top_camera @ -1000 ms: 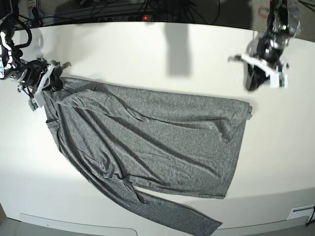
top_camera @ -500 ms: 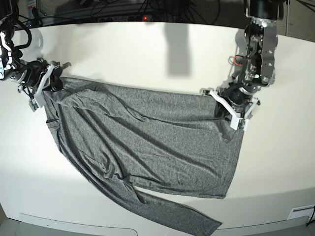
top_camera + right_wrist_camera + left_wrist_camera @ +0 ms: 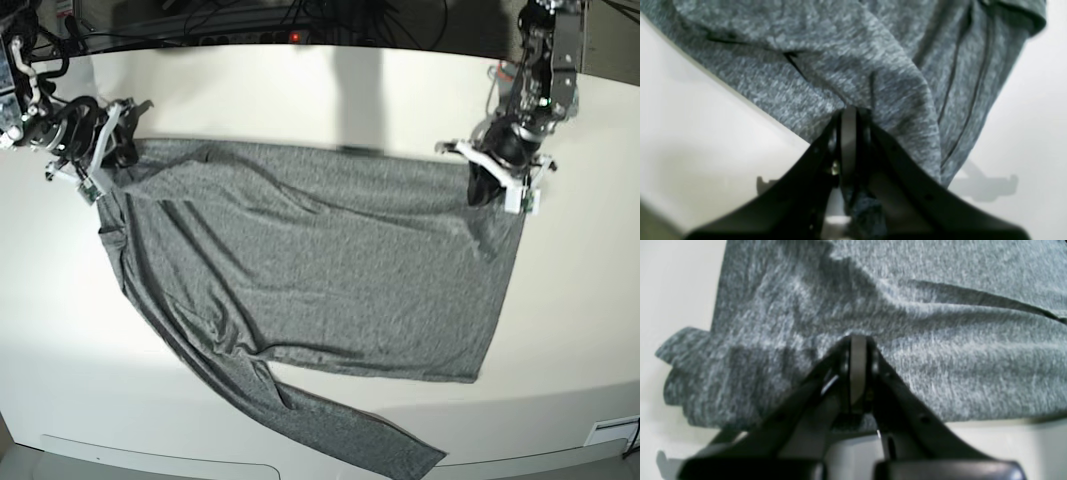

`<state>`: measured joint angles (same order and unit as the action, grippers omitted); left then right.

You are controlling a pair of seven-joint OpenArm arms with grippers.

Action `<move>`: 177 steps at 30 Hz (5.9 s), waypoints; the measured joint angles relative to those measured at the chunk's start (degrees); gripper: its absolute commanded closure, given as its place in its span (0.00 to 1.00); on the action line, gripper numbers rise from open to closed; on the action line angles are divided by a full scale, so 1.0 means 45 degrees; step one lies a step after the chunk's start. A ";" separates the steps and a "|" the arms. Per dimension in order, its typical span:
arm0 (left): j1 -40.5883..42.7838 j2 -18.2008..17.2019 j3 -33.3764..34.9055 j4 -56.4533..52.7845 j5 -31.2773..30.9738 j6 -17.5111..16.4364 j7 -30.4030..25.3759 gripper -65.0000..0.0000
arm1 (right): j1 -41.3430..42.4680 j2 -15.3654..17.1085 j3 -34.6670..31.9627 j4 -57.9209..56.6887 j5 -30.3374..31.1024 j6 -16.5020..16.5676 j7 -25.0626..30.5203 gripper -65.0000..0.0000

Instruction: Fold the T-shirt properly

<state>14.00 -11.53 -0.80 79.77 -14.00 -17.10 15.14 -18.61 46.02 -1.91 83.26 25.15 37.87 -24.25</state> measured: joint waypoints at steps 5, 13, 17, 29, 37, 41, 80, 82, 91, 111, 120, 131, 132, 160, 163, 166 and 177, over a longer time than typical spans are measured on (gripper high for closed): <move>0.1904 -0.0019 -0.0039 0.1229 0.0112 0.0131 -0.0593 1.00 | -0.0529 0.0000 -0.0010 0.0680 -0.0223 -0.0379 -0.0291 1.00; 0.4065 -0.0019 -0.0053 0.2385 0.0146 0.0141 -0.1107 1.00 | -0.1632 0.0078 0.0097 0.0840 -0.0884 -0.0661 0.0461 1.00; 0.4731 0.0015 -0.0539 0.2419 0.0185 -0.0102 -0.1676 1.00 | -0.2200 0.0107 0.0160 0.0874 -0.1049 -0.0845 0.0923 1.00; 0.5129 0.0029 -0.1676 0.3551 0.0384 0.0068 -0.0121 1.00 | -0.3954 -0.0578 0.1545 0.1365 -0.1229 -0.1166 0.1651 1.00; 0.5275 0.0000 -0.1729 0.4396 0.0631 0.0243 0.0622 1.00 | -0.4784 -0.2385 0.4585 0.1744 -0.1564 -0.0806 0.1370 1.00; 0.5197 -0.0092 -0.1724 0.4410 0.0801 0.0423 0.0393 1.00 | -0.4765 -0.2429 0.5275 0.1642 -0.1889 -0.1001 0.1632 1.00; -0.5353 -0.1511 -0.3492 -0.1972 -0.1715 -0.3541 0.3444 0.69 | 0.1180 -0.2433 0.5489 0.1574 0.2424 0.0423 -0.3759 0.60; -0.6445 -0.1763 -0.3507 -0.3730 -0.1991 -0.4279 0.3711 0.69 | 0.1171 -0.2433 0.5489 0.1574 0.2419 0.0418 -0.3861 0.60; -1.0214 -0.2171 -0.3512 -1.0817 -0.0797 -0.4959 0.3526 0.69 | 0.1175 -0.2433 0.5489 0.1574 0.2419 0.0418 -0.3871 0.60; -1.1230 -0.0913 -0.3565 -1.3080 0.0141 -0.5134 0.3075 0.69 | 0.1341 -0.2433 0.5489 0.1574 0.2414 0.0408 -0.3925 0.60; -1.1234 -0.0855 -0.3575 -1.3085 0.0005 -0.5212 0.3764 0.87 | 0.1428 -0.2438 0.5489 0.1574 0.2409 0.0408 -0.3934 0.60; -1.1181 -0.0996 -0.3570 -1.3119 0.0204 -0.5207 0.2963 1.00 | 0.1608 -0.2438 0.5489 0.1574 0.2414 0.0408 -0.3143 0.60; -1.1166 -0.1035 -0.3570 -1.3124 0.0209 -0.5207 0.2798 1.00 | 0.1676 -0.2438 0.5489 0.1574 0.2414 0.0408 -0.3089 0.60; -1.0967 -0.1073 -0.3565 -1.3138 0.0160 -0.5217 0.2293 1.00 | 1.3372 -0.3818 -0.2200 -0.9840 0.1681 0.0068 -0.3653 0.50; -1.0817 -0.1059 -0.3565 -1.3143 0.0078 -0.5246 0.1996 1.00 | 1.4076 -0.4634 -0.2599 -1.1312 -0.0160 0.0068 -0.2778 0.50; -1.0768 -0.1069 -0.3565 -1.3119 0.0034 -0.5265 0.2001 1.00 | 1.4766 -0.5236 -0.2647 -1.2415 -0.1773 -0.0078 -0.1685 0.50; -1.0559 -0.1103 -0.3565 -1.3104 -0.0063 -0.5299 0.1749 1.00 | 1.4766 -0.5843 -0.2657 -1.4605 -0.4221 -0.1433 0.0073 0.50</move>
<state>-33.52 -16.49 -16.84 20.80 -14.28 -40.95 23.00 47.83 19.73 -13.87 17.54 6.15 31.42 -23.92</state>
